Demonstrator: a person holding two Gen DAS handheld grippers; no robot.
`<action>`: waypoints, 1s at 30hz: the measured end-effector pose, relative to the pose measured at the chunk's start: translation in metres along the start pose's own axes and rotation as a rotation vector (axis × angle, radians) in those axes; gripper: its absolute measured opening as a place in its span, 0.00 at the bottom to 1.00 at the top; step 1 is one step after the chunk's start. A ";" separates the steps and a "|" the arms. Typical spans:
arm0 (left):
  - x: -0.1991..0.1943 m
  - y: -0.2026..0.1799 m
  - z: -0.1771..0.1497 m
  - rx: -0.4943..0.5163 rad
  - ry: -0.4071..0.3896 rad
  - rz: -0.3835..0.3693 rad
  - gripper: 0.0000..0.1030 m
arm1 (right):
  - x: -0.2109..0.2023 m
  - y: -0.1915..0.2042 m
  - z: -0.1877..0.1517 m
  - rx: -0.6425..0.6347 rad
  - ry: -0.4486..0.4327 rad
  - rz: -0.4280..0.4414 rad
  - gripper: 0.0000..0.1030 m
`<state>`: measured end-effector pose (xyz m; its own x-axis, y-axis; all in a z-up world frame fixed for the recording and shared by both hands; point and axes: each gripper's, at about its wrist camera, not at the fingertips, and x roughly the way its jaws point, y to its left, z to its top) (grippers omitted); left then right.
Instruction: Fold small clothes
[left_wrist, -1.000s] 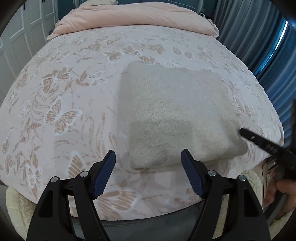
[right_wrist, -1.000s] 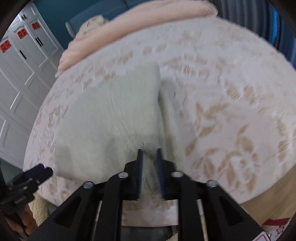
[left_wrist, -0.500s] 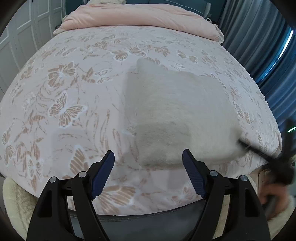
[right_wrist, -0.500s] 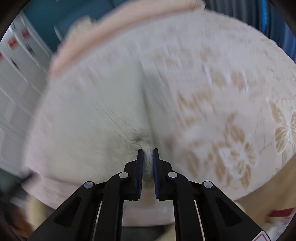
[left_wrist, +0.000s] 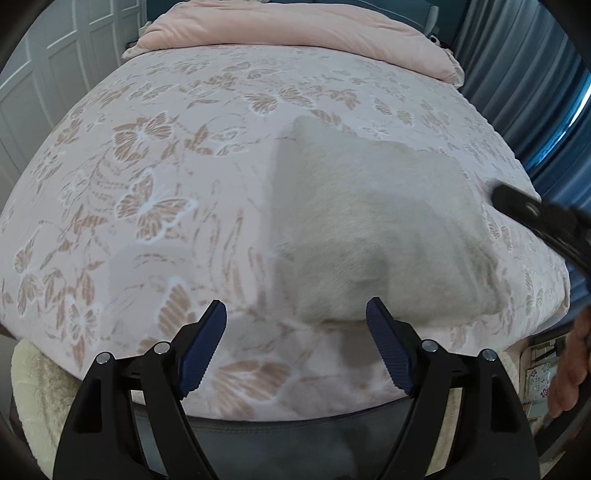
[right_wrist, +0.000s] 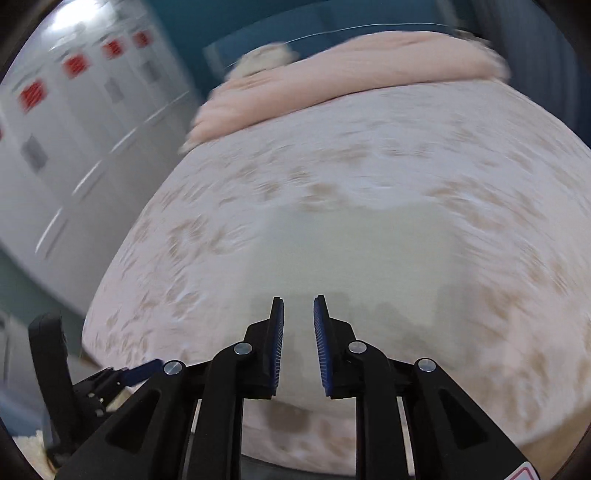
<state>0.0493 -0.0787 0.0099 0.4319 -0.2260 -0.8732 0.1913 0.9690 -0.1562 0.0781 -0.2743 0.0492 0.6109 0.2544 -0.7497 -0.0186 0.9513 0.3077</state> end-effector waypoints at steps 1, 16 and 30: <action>-0.001 0.003 -0.001 -0.003 0.002 0.006 0.73 | 0.022 0.010 -0.001 -0.032 0.054 0.010 0.14; 0.039 -0.015 0.041 -0.004 0.016 -0.107 0.86 | -0.026 -0.100 -0.055 0.274 -0.026 -0.174 0.65; 0.116 -0.022 0.062 -0.139 0.158 -0.173 0.96 | 0.058 -0.156 -0.073 0.543 0.114 -0.010 0.87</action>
<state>0.1500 -0.1326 -0.0597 0.2588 -0.3813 -0.8875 0.1224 0.9243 -0.3614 0.0589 -0.3958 -0.0848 0.5188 0.2914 -0.8037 0.4158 0.7354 0.5351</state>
